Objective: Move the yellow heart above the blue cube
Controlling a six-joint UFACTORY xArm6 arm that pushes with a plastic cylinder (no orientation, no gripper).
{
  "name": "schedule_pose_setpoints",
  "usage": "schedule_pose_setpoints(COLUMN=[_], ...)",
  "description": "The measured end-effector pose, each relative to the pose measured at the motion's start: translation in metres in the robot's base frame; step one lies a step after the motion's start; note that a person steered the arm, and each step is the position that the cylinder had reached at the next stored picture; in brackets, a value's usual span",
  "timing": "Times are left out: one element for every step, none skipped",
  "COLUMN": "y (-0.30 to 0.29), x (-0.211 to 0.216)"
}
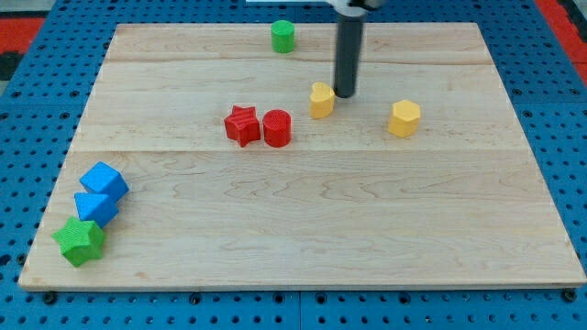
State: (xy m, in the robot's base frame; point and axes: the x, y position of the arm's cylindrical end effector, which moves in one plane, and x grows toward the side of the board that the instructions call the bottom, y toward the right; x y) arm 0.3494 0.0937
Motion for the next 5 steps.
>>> schedule_pose_setpoints(y=[-0.075,-0.189,-0.185,-0.192,-0.241], x=[0.005,0.004,-0.001,0.019,0.027])
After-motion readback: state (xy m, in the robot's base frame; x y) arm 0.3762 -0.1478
